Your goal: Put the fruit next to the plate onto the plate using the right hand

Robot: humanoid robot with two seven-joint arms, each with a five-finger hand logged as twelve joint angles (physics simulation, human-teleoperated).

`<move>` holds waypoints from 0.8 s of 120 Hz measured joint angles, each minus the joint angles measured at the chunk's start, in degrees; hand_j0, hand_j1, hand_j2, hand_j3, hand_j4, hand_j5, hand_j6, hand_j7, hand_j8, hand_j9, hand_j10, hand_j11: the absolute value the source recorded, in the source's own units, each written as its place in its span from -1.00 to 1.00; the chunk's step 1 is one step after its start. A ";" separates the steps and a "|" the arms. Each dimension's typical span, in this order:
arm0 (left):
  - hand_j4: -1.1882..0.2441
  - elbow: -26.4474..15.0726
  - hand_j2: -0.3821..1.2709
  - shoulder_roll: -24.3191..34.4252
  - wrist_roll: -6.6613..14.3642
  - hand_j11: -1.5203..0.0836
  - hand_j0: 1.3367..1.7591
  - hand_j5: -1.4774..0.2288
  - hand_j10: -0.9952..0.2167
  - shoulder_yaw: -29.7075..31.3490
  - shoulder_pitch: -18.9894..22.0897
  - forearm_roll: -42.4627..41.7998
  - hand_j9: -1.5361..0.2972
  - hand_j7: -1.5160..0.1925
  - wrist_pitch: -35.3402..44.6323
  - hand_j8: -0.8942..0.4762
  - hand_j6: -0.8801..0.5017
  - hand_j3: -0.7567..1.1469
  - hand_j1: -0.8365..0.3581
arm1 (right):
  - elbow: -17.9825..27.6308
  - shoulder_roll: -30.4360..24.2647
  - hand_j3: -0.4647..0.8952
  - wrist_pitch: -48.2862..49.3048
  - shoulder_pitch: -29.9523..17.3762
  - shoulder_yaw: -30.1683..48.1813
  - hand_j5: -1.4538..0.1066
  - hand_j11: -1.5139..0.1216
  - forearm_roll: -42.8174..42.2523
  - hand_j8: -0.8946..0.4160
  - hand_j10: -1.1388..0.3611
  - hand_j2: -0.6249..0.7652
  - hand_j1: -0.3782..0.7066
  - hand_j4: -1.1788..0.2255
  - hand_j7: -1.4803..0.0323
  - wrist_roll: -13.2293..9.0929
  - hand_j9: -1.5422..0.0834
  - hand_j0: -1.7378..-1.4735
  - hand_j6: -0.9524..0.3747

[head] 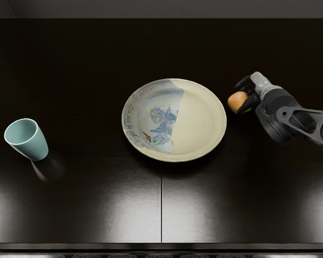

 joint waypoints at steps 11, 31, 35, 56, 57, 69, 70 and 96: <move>0.66 0.00 -0.54 0.00 0.00 0.90 0.52 0.73 0.64 0.00 0.00 -0.01 0.68 0.77 0.00 0.30 0.27 -0.21 0.98 | 0.38 -0.94 -0.32 1.28 0.02 2.95 0.00 0.02 0.18 -0.25 -0.19 0.22 0.06 -0.08 0.06 0.00 0.06 -0.38 -0.28; 0.66 0.00 -0.54 0.00 0.00 0.90 0.52 0.73 0.64 0.01 0.00 -0.02 0.68 0.77 0.00 0.30 0.27 -0.21 0.98 | 3.31 -3.59 -0.32 2.78 -0.07 7.22 -0.09 -0.05 0.40 -0.26 -0.24 0.32 0.09 -0.13 -0.02 -0.03 -0.01 -0.39 -0.32; 0.66 0.00 -0.54 0.00 0.00 0.90 0.52 0.73 0.64 0.01 0.00 -0.02 0.68 0.77 0.00 0.30 0.27 -0.21 0.98 | 4.04 -4.10 -0.32 3.03 -0.07 7.97 -0.10 -0.06 0.68 -0.27 -0.25 0.33 0.09 -0.13 -0.03 -0.03 -0.02 -0.39 -0.32; 0.66 0.00 -0.54 0.00 0.00 0.90 0.52 0.73 0.64 0.01 0.00 -0.01 0.68 0.77 0.00 0.30 0.27 -0.20 0.98 | 6.58 -5.47 -0.32 3.72 -0.12 10.36 -0.13 -0.09 1.50 -0.30 -0.27 0.41 0.10 -0.15 -0.06 -0.03 -0.05 -0.40 -0.36; 0.66 0.00 -0.54 0.00 0.00 0.90 0.52 0.73 0.64 0.01 0.00 -0.01 0.68 0.77 0.00 0.30 0.27 -0.20 0.98 | 6.63 -5.50 -0.32 3.73 -0.12 10.40 -0.13 -0.09 1.53 -0.30 -0.27 0.41 0.10 -0.15 -0.06 -0.03 -0.05 -0.40 -0.36; 0.66 0.00 -0.54 0.00 0.00 0.90 0.52 0.73 0.64 0.01 0.00 0.00 0.68 0.77 0.00 0.30 0.27 -0.20 0.98 | 6.97 -5.66 -0.32 3.82 -0.15 10.69 -0.14 -0.09 1.75 -0.31 -0.27 0.43 0.10 -0.16 -0.06 -0.04 -0.05 -0.40 -0.37; 0.66 0.00 -0.54 0.00 0.00 0.90 0.52 0.73 0.64 0.01 0.00 0.00 0.68 0.77 0.00 0.30 0.27 -0.20 0.98 | 6.99 -5.64 -0.32 3.83 -0.15 10.70 -0.14 -0.09 1.77 -0.31 -0.27 0.43 0.10 -0.16 -0.07 -0.04 -0.05 -0.40 -0.37; 0.66 0.00 -0.54 0.00 0.00 0.90 0.52 0.73 0.64 0.01 0.00 0.00 0.68 0.77 0.00 0.30 0.27 -0.20 0.98 | 8.20 -3.50 -0.32 3.88 -0.57 10.70 -0.15 -0.10 1.86 -0.31 -0.28 0.44 0.10 -0.17 -0.07 -0.07 -0.06 -0.40 -0.37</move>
